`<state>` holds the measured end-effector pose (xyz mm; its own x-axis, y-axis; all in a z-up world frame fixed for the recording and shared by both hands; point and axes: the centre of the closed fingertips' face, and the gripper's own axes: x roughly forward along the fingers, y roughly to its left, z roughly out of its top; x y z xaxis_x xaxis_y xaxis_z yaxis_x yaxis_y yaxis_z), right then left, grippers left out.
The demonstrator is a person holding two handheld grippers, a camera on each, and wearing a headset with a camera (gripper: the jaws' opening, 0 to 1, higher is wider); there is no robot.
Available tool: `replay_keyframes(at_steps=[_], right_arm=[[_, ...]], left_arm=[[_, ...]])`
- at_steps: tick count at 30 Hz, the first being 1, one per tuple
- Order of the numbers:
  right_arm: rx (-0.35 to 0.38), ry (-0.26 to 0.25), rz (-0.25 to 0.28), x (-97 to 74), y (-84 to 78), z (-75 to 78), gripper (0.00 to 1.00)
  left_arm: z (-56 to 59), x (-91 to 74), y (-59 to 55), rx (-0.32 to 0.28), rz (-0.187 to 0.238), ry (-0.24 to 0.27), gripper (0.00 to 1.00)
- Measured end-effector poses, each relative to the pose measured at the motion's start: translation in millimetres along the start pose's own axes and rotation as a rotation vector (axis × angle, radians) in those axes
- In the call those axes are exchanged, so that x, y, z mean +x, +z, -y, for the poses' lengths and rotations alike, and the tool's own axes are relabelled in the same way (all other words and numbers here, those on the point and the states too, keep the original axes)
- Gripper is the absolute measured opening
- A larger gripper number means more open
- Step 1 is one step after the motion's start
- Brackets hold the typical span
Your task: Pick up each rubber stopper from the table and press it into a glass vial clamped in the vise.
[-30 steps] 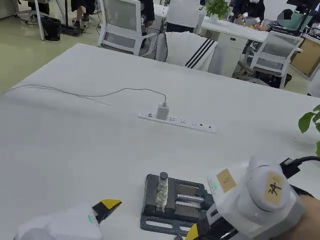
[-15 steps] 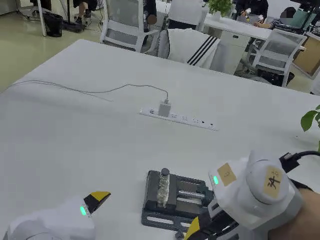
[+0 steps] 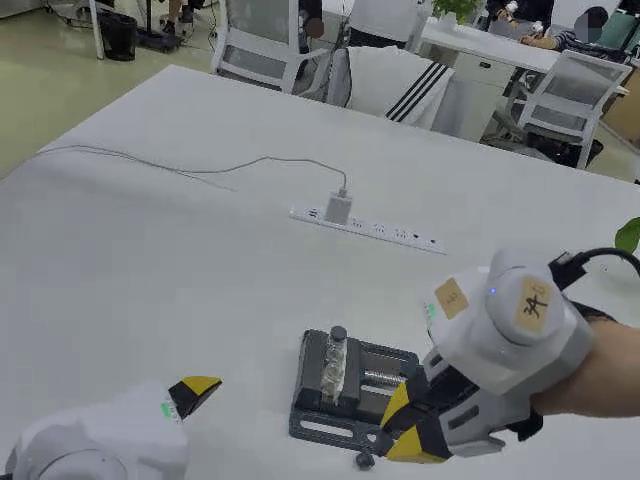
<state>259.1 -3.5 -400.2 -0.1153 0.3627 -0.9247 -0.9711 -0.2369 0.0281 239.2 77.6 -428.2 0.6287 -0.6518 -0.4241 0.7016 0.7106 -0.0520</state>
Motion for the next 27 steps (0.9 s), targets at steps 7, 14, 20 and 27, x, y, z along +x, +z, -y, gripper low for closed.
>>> replay_keyframes(at_steps=[7, 14, 20, 27], right_arm=[[-0.063, -0.024, -0.038, -8.1, 1.6, 31.1, 0.06], [-0.179, -0.041, -0.083, -10.5, 4.7, 60.0, 0.06], [-0.314, -0.056, -0.100, -9.7, 14.7, 84.3, 0.06], [-0.425, -0.050, -0.126, 1.2, 18.6, 99.8, 0.06]], left_arm=[[-1.8, 0.1, 1.0, 0.000, 0.003, -0.001, 0.97], [-2.4, 1.6, 3.5, -0.014, 0.006, -0.003, 0.96], [-3.2, 2.0, 4.8, -0.023, 0.012, 0.000, 0.95], [-5.4, 1.8, 6.7, -0.038, 0.023, 0.014, 0.94]])
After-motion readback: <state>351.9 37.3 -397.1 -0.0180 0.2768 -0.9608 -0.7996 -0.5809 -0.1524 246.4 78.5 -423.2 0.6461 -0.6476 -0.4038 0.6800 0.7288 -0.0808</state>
